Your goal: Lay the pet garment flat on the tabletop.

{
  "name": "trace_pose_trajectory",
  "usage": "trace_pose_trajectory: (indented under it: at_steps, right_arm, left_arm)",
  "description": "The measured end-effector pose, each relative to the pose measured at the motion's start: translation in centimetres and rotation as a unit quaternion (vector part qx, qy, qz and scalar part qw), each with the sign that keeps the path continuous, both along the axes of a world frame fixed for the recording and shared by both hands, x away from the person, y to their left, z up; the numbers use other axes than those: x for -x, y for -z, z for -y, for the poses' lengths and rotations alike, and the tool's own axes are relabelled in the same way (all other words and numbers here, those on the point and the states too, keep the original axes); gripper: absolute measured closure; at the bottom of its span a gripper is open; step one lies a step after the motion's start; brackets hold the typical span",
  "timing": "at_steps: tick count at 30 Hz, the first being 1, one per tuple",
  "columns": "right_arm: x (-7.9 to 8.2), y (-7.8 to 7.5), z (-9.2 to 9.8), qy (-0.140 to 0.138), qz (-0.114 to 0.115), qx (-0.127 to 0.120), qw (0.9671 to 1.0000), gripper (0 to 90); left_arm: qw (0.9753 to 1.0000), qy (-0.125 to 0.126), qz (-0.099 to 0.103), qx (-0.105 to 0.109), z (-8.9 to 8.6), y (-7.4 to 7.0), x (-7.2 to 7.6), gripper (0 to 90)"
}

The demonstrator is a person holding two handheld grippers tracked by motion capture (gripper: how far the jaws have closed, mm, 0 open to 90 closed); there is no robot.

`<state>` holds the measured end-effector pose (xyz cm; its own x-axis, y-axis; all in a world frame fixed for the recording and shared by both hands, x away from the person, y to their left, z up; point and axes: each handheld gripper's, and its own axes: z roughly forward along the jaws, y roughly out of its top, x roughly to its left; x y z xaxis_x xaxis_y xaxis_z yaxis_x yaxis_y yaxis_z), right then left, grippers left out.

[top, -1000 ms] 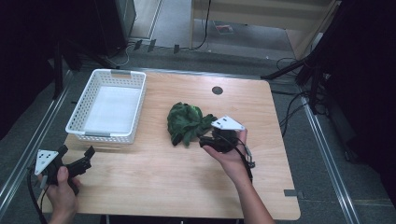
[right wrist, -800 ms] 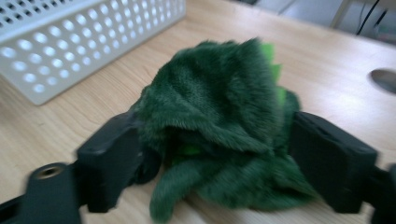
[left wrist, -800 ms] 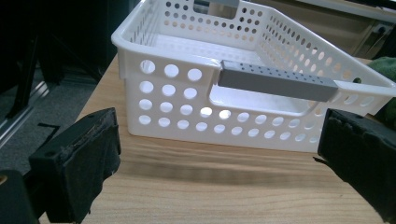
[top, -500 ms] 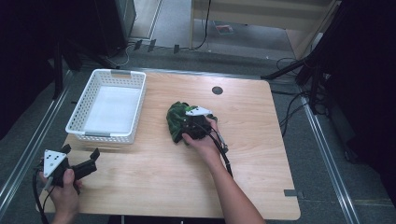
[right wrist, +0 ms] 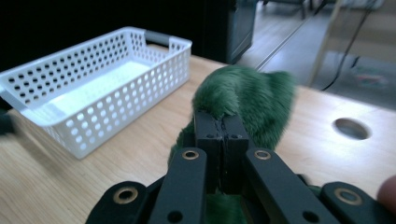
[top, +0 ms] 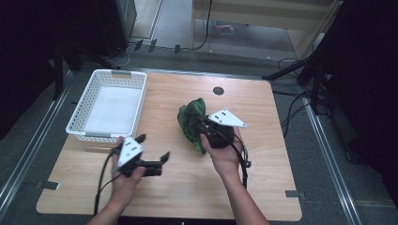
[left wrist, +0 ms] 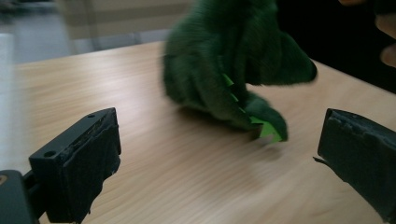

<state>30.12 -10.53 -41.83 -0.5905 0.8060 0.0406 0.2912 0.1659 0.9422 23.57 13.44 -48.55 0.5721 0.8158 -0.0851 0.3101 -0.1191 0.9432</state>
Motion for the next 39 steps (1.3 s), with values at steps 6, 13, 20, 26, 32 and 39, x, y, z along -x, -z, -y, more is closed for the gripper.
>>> trace_pose_trajectory:
  at_steps: [6, 13, 20, 26, 32, 39]
  right_arm:
    - [3.8, -1.7, 1.0, -0.019, 0.006, -0.031, 0.9993, 89.2]
    - [6.4, -1.2, 1.4, -0.067, -0.006, -0.056, 0.9962, 87.5]
    - [5.9, 0.0, 1.6, -0.131, -0.031, -0.067, 0.9887, 53.9]
    - [4.0, 2.6, 2.9, -0.073, -0.043, -0.064, 0.9943, 48.9]
    - [2.0, 6.9, 2.9, -0.059, -0.113, -0.014, 0.9917, 51.0]
    - [2.0, 9.9, 1.2, -0.097, -0.16, 0.021, 0.982, 52.6]
  left_arm:
    - [0.9958, 0.09, 0.01, 0.01, 5.4, -1.8, 0.2, 0.0]
    - [0.9956, 0.093, -0.003, 0.016, 4.3, -0.5, -0.8, 66.9]
    - [0.9868, 0.098, -0.109, 0.069, -0.1, 1.0, -3.5, 80.5]
    - [0.9927, -0.034, -0.106, 0.046, -3.4, 0.4, -3.0, 34.0]
    - [0.9923, -0.018, -0.089, 0.084, -4.6, -1.2, -1.7, 40.6]
    - [0.9851, -0.059, -0.162, 0.008, -3.0, 0.8, -2.9, 25.4]
